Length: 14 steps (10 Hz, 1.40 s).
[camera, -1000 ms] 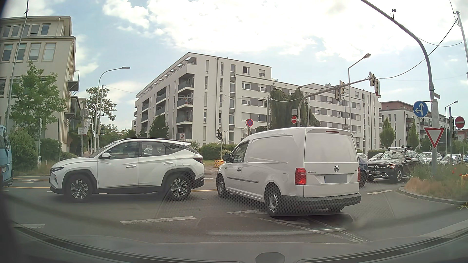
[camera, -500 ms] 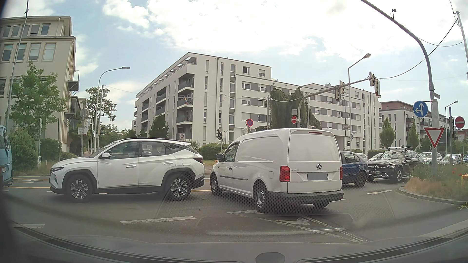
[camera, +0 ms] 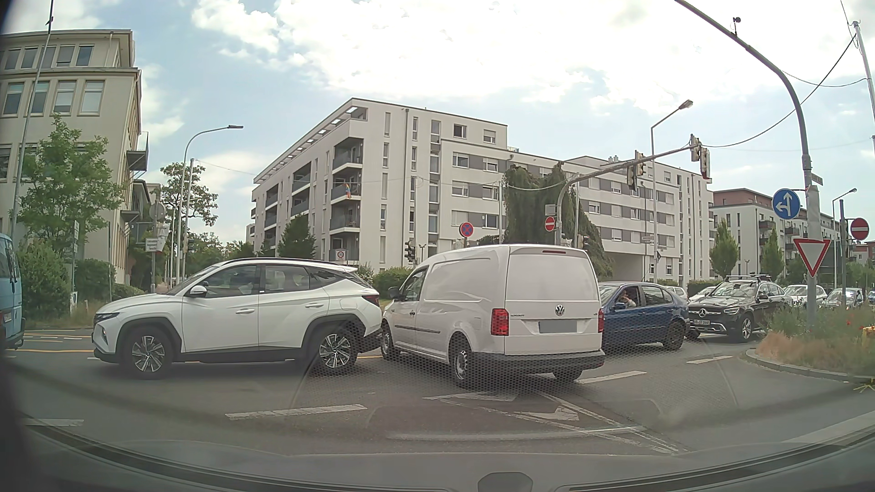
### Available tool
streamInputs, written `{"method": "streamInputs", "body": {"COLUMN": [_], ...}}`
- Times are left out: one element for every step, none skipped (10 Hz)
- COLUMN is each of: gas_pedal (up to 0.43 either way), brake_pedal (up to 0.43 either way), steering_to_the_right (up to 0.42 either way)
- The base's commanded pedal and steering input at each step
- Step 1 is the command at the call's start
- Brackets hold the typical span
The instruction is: Follow the waypoints while adhering to traffic rules and regulations
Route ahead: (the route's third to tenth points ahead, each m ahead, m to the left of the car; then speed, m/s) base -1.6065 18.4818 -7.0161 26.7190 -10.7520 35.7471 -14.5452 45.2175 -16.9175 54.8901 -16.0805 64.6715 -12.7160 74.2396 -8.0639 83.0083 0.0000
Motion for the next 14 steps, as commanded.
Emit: {"method": "streamInputs", "body": {"gas_pedal": [0.0,0.0,0.0,0.0,0.0,0.0,0.0,0.0,0.0,0.0,0.0,0.0,0.0,0.0], "brake_pedal": [0.335,0.335,0.341,0.341,0.335,0.341,0.341,0.335,0.341,0.335,0.341,0.335,0.335,0.335], "steering_to_the_right": [-0.881,-0.882,-0.882,-0.882,-0.881,-0.881,-0.881,-0.882,-0.881,-0.881,-0.882,-0.882,-0.881,-0.881]}}
